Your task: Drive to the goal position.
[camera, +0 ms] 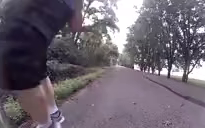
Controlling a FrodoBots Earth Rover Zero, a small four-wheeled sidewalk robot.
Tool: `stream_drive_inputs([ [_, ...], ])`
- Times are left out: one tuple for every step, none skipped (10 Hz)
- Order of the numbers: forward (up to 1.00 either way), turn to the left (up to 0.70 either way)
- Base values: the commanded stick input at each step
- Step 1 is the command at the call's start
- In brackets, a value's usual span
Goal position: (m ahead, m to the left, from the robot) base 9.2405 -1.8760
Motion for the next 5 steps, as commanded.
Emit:
stream_drive_inputs([
  [0.03,0.00],
  [0.02,0.00],
  [0.01,0.00],
  [0.03,0.00],
  [0.20,0.00],
])
